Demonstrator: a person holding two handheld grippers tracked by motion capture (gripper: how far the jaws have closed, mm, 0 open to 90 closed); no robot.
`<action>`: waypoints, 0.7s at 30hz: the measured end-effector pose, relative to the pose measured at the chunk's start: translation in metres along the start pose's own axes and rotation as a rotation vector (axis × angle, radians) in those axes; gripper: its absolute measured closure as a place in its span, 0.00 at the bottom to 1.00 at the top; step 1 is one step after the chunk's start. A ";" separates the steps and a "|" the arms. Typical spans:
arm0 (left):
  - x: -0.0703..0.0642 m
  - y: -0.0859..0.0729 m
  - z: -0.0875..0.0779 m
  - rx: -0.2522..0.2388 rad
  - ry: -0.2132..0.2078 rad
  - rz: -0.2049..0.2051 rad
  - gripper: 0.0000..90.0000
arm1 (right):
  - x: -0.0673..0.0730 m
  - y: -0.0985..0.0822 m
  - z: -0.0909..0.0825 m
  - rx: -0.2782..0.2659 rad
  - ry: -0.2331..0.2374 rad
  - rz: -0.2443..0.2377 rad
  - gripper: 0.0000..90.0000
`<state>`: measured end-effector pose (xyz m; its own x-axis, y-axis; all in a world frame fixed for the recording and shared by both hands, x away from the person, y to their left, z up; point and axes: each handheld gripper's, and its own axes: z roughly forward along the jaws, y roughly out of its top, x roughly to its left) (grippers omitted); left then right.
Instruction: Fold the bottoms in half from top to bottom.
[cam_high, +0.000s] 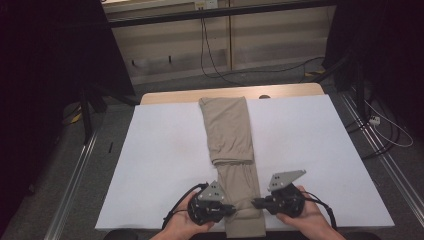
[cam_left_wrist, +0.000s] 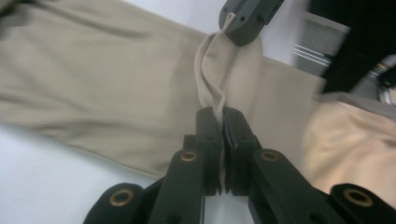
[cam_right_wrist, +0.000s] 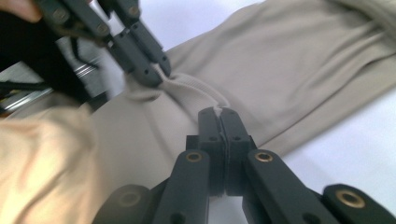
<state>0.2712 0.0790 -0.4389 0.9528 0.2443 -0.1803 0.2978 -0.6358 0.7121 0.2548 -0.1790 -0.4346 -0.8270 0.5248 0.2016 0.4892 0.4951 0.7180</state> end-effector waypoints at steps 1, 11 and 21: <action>-0.005 -0.001 -0.002 0.006 -0.014 0.010 0.95 | 0.004 -0.003 -0.002 0.003 0.001 0.001 1.00; 0.002 0.004 -0.024 -0.094 -0.037 -0.022 0.72 | 0.016 -0.010 -0.013 -0.050 0.007 0.040 0.67; 0.055 0.003 -0.017 -0.081 0.210 -0.109 0.51 | -0.030 0.022 0.013 -0.023 -0.137 0.023 0.71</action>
<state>0.3234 0.1029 -0.4350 0.8796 0.4603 -0.1199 0.3843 -0.5390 0.7496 0.2937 -0.1753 -0.4335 -0.7694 0.6261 0.1267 0.5000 0.4669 0.7294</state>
